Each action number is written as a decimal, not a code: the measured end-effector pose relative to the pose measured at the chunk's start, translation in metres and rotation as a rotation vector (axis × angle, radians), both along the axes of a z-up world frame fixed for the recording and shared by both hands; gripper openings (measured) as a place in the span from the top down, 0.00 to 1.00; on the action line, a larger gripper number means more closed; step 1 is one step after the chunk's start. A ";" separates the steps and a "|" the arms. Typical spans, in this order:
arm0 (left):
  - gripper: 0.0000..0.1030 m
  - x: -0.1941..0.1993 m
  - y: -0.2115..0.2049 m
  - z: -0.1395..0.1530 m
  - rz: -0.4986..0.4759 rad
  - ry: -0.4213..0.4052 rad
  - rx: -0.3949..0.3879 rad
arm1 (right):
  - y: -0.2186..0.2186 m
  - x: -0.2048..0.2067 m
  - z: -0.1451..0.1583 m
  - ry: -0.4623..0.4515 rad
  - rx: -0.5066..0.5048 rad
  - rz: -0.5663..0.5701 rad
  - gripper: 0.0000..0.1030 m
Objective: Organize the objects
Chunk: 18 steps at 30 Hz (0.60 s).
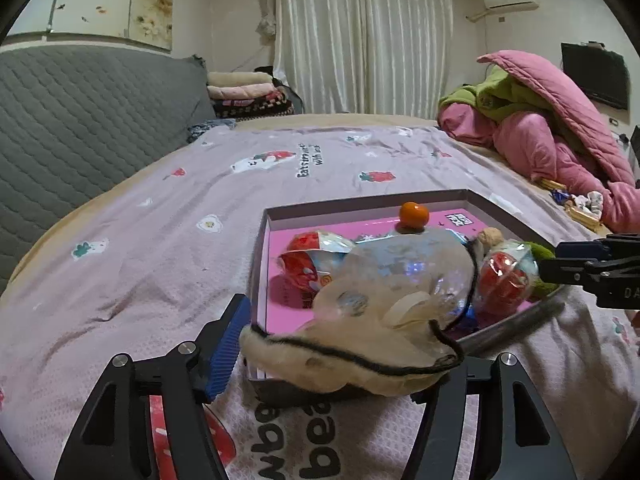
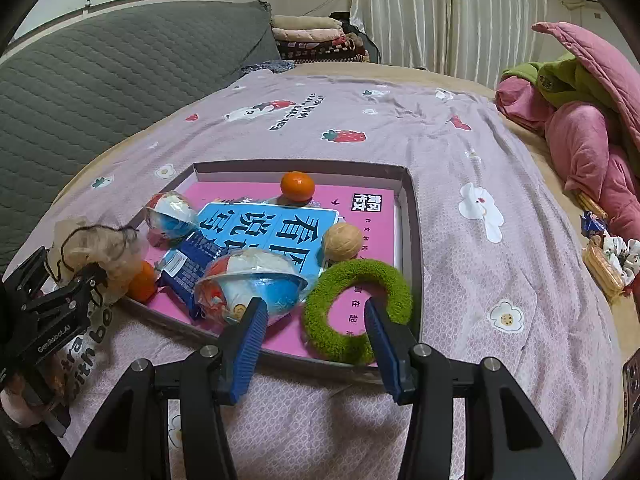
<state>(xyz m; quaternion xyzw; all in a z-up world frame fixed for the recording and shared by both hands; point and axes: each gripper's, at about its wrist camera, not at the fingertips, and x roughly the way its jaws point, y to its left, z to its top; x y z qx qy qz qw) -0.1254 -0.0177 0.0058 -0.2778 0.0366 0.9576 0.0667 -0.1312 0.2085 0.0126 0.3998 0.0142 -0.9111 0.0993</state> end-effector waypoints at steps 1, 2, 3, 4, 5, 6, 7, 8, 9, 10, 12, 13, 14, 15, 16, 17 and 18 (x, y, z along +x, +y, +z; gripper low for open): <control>0.35 0.000 0.000 0.000 0.000 -0.010 0.000 | 0.000 0.000 0.000 0.000 0.000 0.000 0.51; 0.35 -0.001 0.000 0.001 -0.001 -0.022 0.000 | 0.000 0.000 0.000 0.001 0.000 0.001 0.51; 0.35 -0.001 0.000 0.002 0.000 -0.034 0.006 | 0.000 0.000 0.001 0.001 0.000 0.002 0.51; 0.34 -0.003 -0.001 0.002 0.002 -0.053 0.008 | -0.001 0.000 0.001 0.001 0.001 0.003 0.51; 0.34 -0.005 -0.002 0.003 0.004 -0.077 0.014 | -0.001 0.000 0.002 0.001 0.002 0.003 0.51; 0.34 -0.008 -0.003 0.004 0.005 -0.103 0.030 | -0.001 0.000 0.002 0.000 0.002 0.004 0.51; 0.34 -0.011 -0.004 0.004 0.010 -0.130 0.038 | -0.001 0.000 0.002 0.000 0.002 0.004 0.51; 0.34 -0.013 -0.005 0.005 0.011 -0.147 0.051 | -0.001 0.000 0.002 0.002 0.000 0.004 0.51; 0.34 -0.017 -0.006 0.006 0.010 -0.171 0.064 | -0.001 -0.001 0.002 0.000 -0.001 0.004 0.50; 0.34 -0.019 -0.008 0.007 0.016 -0.184 0.071 | 0.000 -0.001 0.003 0.001 -0.001 0.002 0.48; 0.34 -0.021 -0.009 0.008 0.018 -0.192 0.072 | 0.000 -0.001 0.004 0.003 -0.007 0.002 0.46; 0.34 -0.023 -0.009 0.008 0.018 -0.200 0.065 | 0.000 0.000 0.005 0.004 -0.010 0.002 0.46; 0.34 -0.025 -0.008 0.007 0.017 -0.212 0.061 | 0.000 0.000 0.006 0.006 -0.011 0.002 0.46; 0.34 -0.027 -0.008 0.007 0.013 -0.229 0.061 | 0.000 0.001 0.006 0.006 -0.011 0.003 0.46; 0.34 -0.028 -0.008 0.007 0.012 -0.243 0.061 | 0.000 0.001 0.007 0.005 -0.009 0.005 0.46; 0.34 -0.031 -0.008 0.007 0.011 -0.262 0.062 | 0.000 0.001 0.008 0.005 -0.007 0.005 0.45; 0.34 -0.032 -0.008 0.009 0.011 -0.277 0.065 | 0.000 0.001 0.009 0.004 -0.007 0.006 0.45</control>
